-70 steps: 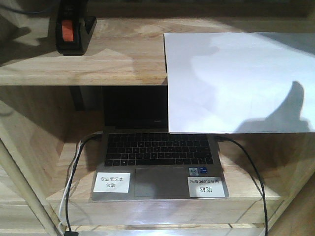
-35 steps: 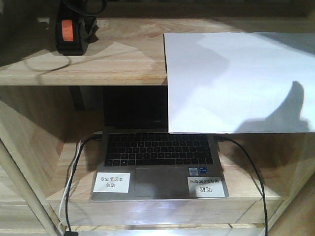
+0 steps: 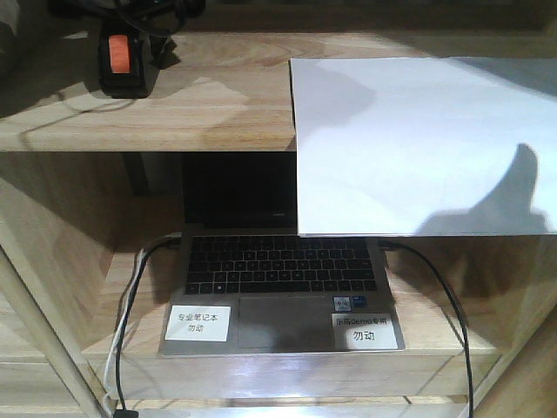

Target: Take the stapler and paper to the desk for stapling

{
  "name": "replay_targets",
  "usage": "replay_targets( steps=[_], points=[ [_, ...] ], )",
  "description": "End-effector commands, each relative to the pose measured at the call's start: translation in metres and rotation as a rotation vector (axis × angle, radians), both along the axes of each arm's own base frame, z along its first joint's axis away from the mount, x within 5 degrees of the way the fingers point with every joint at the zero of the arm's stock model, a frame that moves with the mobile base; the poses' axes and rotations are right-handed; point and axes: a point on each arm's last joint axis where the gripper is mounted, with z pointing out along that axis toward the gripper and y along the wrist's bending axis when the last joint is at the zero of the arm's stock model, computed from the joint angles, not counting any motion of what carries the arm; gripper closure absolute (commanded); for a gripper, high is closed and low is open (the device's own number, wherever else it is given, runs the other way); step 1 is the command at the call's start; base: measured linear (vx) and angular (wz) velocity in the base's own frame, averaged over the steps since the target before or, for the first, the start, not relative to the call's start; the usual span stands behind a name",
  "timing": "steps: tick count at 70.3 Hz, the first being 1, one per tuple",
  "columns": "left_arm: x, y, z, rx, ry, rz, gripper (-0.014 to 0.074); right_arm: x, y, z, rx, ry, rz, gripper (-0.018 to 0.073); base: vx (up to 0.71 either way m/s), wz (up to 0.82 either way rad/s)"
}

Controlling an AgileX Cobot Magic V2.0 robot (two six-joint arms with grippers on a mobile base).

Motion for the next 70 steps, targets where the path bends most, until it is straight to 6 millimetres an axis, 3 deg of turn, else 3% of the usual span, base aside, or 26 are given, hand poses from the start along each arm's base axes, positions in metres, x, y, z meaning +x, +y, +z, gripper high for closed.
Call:
replay_targets(
  steps=[1,12,19,24,39,55,70],
  points=[
    [-0.012,0.011,0.024,-0.031,-0.088,0.005,0.0035,0.0,-0.001,0.014,-0.005,-0.091,-0.013,0.0199,0.0,0.0],
    [-0.013,0.009,0.023,-0.047,-0.076,-0.006,0.0082,0.0,-0.001,0.014,-0.005,-0.091,-0.013,0.0199,0.0,0.0],
    [-0.013,0.009,0.023,-0.049,-0.075,-0.007,0.0161,0.0,-0.001,0.014,-0.005,-0.091,-0.013,0.0199,0.0,0.0],
    [-0.013,0.009,0.023,-0.052,-0.073,-0.009,0.0244,0.0,-0.001,0.014,-0.005,-0.091,-0.013,0.0199,0.0,0.0],
    [-0.013,0.008,0.023,-0.06,-0.067,-0.015,0.0601,0.0,-0.001,0.014,-0.005,-0.091,-0.013,0.0199,0.0,0.0],
    [-0.015,0.01,0.027,-0.04,-0.089,-0.033,0.0604,0.0,-0.001,0.015,-0.005,-0.091,-0.014,0.0199,0.0,0.0],
    [-0.033,0.02,0.049,-0.057,-0.172,-0.072,0.0604,0.0,-0.001,0.015,-0.005,-0.091,-0.014,0.0199,0.0,0.0]
  ],
)
